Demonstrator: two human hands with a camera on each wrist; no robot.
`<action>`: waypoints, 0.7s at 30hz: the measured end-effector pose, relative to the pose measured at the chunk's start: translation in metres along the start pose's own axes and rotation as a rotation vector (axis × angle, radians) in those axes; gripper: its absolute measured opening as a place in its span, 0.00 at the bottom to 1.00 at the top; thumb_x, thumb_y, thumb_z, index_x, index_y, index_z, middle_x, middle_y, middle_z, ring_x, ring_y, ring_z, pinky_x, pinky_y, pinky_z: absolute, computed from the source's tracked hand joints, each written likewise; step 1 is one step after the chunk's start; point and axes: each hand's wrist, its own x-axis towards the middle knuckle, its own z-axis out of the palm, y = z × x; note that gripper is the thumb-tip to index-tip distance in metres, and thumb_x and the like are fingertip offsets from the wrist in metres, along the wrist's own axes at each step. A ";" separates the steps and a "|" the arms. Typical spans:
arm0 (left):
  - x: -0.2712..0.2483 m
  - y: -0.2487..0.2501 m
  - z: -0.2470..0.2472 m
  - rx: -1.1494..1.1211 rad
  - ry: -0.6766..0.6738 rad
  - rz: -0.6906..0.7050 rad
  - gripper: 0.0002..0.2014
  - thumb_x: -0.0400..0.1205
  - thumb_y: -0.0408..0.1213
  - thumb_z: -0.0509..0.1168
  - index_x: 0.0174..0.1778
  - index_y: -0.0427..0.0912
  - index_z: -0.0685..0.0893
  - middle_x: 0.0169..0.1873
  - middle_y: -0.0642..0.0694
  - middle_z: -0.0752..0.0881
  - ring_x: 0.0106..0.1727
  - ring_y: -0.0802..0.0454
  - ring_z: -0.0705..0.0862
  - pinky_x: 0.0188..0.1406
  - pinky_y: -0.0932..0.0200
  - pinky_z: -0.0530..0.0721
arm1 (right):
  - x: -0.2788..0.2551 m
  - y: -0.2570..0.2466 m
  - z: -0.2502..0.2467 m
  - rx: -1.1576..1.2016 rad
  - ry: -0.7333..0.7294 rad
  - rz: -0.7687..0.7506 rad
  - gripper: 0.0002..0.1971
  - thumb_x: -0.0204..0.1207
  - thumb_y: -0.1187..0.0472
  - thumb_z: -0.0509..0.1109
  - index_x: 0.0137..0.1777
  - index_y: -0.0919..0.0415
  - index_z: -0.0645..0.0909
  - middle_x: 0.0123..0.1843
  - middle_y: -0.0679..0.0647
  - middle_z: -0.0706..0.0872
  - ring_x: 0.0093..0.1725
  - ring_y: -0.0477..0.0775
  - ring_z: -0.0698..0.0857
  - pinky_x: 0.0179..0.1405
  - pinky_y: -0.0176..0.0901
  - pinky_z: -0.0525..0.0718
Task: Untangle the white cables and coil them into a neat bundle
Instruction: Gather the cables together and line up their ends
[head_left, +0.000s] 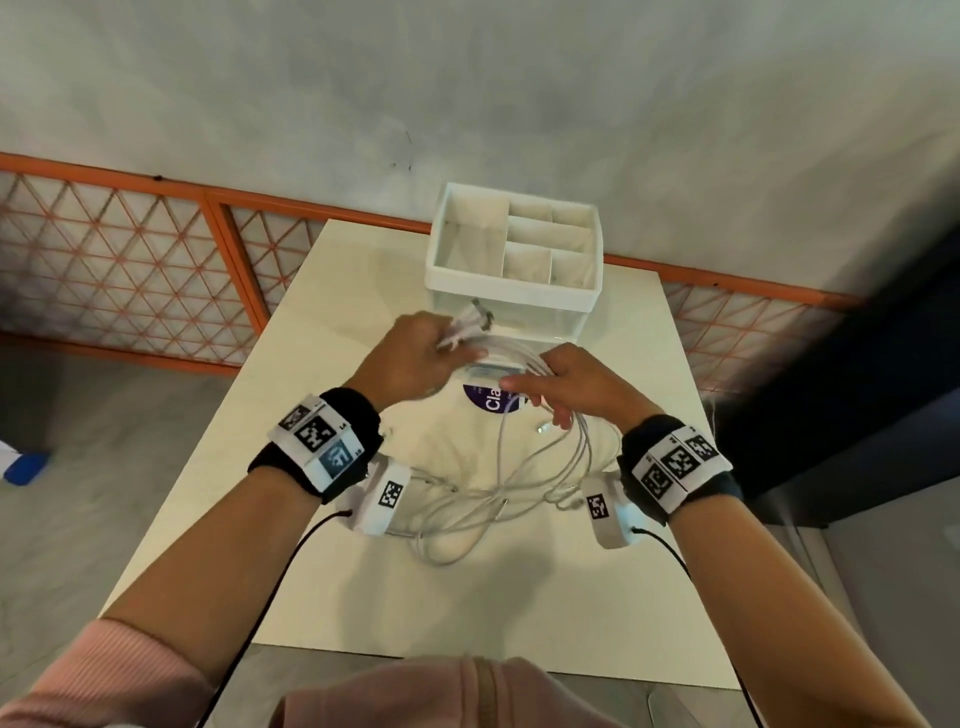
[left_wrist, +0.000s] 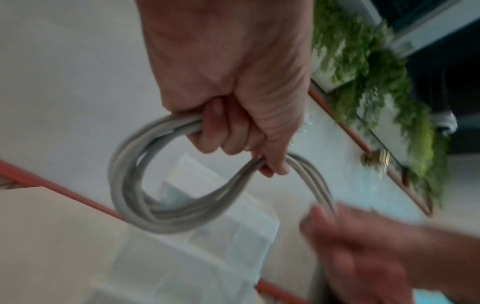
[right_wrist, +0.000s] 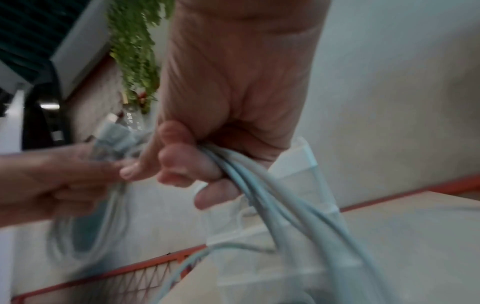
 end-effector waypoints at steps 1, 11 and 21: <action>0.002 0.002 -0.009 -0.065 0.086 0.009 0.12 0.79 0.44 0.70 0.49 0.38 0.89 0.30 0.47 0.85 0.32 0.48 0.81 0.26 0.71 0.74 | -0.002 0.007 -0.001 0.027 0.014 0.019 0.22 0.69 0.45 0.76 0.26 0.63 0.78 0.20 0.57 0.78 0.16 0.51 0.79 0.25 0.35 0.79; -0.001 -0.026 -0.025 -0.122 0.416 -0.133 0.12 0.78 0.40 0.72 0.44 0.31 0.87 0.31 0.43 0.80 0.34 0.47 0.77 0.29 0.65 0.65 | -0.012 0.037 -0.019 0.132 0.010 0.016 0.15 0.76 0.57 0.72 0.28 0.54 0.77 0.25 0.53 0.79 0.29 0.45 0.84 0.42 0.35 0.80; -0.021 -0.054 -0.026 -0.032 -0.019 -0.466 0.11 0.69 0.38 0.80 0.36 0.34 0.87 0.12 0.55 0.72 0.20 0.56 0.69 0.21 0.62 0.63 | -0.017 0.003 -0.022 0.258 0.195 0.065 0.29 0.77 0.31 0.54 0.28 0.56 0.69 0.23 0.48 0.63 0.20 0.46 0.59 0.21 0.37 0.58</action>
